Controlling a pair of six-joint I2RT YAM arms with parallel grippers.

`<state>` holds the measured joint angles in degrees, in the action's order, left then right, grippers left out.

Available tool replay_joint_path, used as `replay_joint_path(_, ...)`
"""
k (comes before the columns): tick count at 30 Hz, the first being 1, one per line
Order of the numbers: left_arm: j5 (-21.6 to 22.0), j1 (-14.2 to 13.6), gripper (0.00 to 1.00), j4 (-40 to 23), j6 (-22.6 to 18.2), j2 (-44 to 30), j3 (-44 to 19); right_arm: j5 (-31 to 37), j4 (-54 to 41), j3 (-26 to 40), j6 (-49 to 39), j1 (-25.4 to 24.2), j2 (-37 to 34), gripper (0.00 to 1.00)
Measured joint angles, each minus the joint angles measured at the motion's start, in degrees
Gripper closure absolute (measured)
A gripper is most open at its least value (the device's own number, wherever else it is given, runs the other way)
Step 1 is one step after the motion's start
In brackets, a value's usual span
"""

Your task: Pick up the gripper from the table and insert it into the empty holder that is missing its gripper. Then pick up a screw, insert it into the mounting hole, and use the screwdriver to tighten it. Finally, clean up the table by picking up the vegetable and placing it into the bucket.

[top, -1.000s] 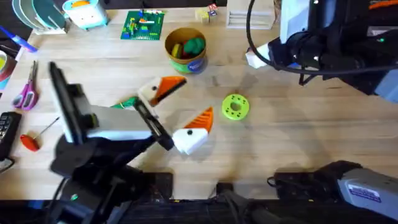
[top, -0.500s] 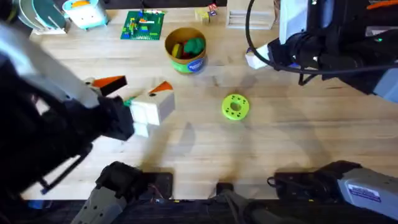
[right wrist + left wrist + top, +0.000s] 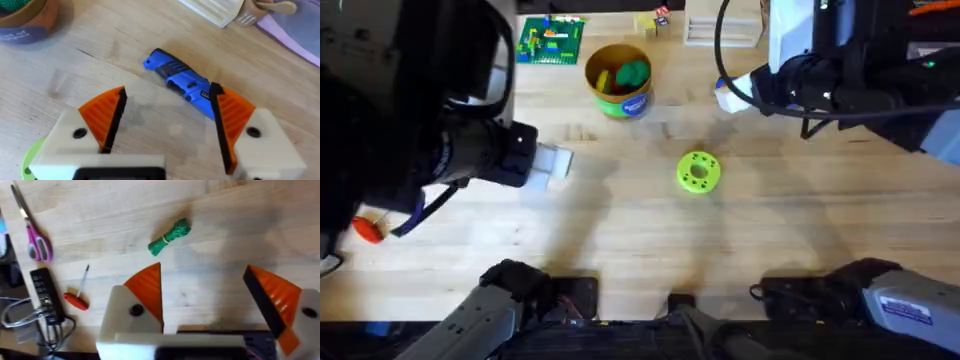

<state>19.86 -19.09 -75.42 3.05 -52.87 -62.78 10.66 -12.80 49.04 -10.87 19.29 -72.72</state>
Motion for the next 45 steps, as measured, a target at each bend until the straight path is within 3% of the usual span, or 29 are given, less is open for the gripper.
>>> replay_joint_path(4, 1.43, 1.87, 0.010, 0.26, -6.21, -3.29, 0.00, 0.00, -0.17, 0.00, 0.00, 0.00, 0.01, 0.007)
replay_joint_path(10, 2.41, 6.69, 0.010, 0.07, -9.95, -9.72, 0.00, 0.00, -2.09, 0.00, 0.00, 0.00, -0.01, 0.007)
replay_joint_path(14, 0.75, 12.64, 0.010, 1.29, -15.87, -14.61, 0.48, 0.00, -3.08, 0.00, 0.00, 0.00, 0.01, 0.007)
replay_joint_path(18, -1.65, 19.72, 0.008, 8.21, -23.66, -18.77, 3.08, 0.00, -3.10, 0.00, 0.00, 0.00, -0.01, 0.007)
replay_joint_path(22, -2.29, 24.71, 0.007, 13.40, -31.48, -22.37, 5.57, 0.00, -3.10, 0.00, 0.00, 0.00, -0.01, 0.007)
replay_joint_path(28, -3.74, 26.72, 0.007, 19.50, -38.99, -29.05, 8.81, 0.00, -3.10, 0.00, 0.00, 0.00, -0.01, 0.007)
replay_joint_path(37, -7.27, 26.97, 0.013, 26.14, -42.69, -36.97, 9.86, 0.00, -3.10, 0.00, 0.00, 0.00, -0.01, 0.009)
replay_joint_path(39, -8.35, 27.07, 0.105, 25.95, -43.00, -37.23, 9.81, 0.00, -3.10, 0.00, 0.00, 0.00, -0.01, 0.009)
replay_joint_path(44, -11.28, 27.10, 0.649, 25.17, -43.65, -38.00, 9.81, 0.00, -3.13, 0.00, 0.00, 0.00, -0.01, 0.008)
replay_joint_path(45, -11.24, 27.13, 0.800, 25.51, -43.59, -37.98, 9.81, 0.00, -3.12, 0.00, 0.00, 0.00, -0.01, 0.009)
